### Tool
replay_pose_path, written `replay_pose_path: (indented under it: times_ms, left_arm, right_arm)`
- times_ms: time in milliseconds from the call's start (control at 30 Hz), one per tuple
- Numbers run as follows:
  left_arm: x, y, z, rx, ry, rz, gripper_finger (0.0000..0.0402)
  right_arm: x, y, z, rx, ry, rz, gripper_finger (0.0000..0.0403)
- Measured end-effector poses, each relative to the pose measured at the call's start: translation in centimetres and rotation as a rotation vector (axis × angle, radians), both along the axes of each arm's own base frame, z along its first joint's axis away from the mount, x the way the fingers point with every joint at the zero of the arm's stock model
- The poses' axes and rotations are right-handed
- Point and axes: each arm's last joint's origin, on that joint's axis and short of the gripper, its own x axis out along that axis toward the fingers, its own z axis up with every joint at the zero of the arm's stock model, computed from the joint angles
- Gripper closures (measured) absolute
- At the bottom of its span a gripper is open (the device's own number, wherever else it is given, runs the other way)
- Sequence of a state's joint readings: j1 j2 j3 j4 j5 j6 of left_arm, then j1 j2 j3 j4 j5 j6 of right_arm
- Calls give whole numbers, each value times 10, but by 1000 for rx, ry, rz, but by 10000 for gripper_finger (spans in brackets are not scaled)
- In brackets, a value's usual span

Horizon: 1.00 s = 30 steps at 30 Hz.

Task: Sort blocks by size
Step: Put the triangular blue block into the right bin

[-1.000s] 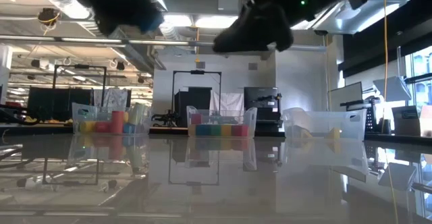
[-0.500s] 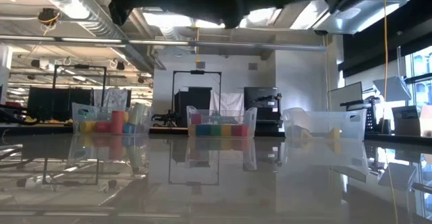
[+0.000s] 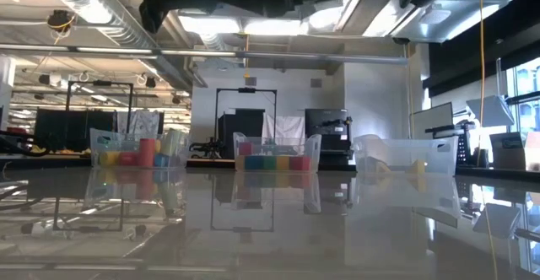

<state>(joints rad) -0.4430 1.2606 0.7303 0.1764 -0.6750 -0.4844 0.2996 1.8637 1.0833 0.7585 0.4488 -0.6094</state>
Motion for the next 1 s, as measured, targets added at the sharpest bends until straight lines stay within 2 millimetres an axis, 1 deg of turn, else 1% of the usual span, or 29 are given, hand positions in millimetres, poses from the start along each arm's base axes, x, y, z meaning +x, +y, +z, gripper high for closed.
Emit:
replay_pose_path:
  times_ms: [133,267,367,500,667,1000]
  left_arm:
    - [1,2,0,-7,-6,10,304]
    - [1,1,2,-13,-19,9,304]
    - [1,1,2,-13,-19,9,304]
    - [1,1,2,-13,-20,9,304]
    - [1,1,2,-18,-24,10,304]
    - [1,1,2,-21,-24,11,304]
  right_arm:
    - [6,-2,5,2,1,2,144]
    - [14,-4,4,-6,20,-18,115]
    - [15,-5,4,-30,39,-58,94]
    - [15,-5,5,-38,43,-92,89]
    - [15,-6,4,-42,55,-103,114]
    - [15,-5,4,-40,53,-108,199]
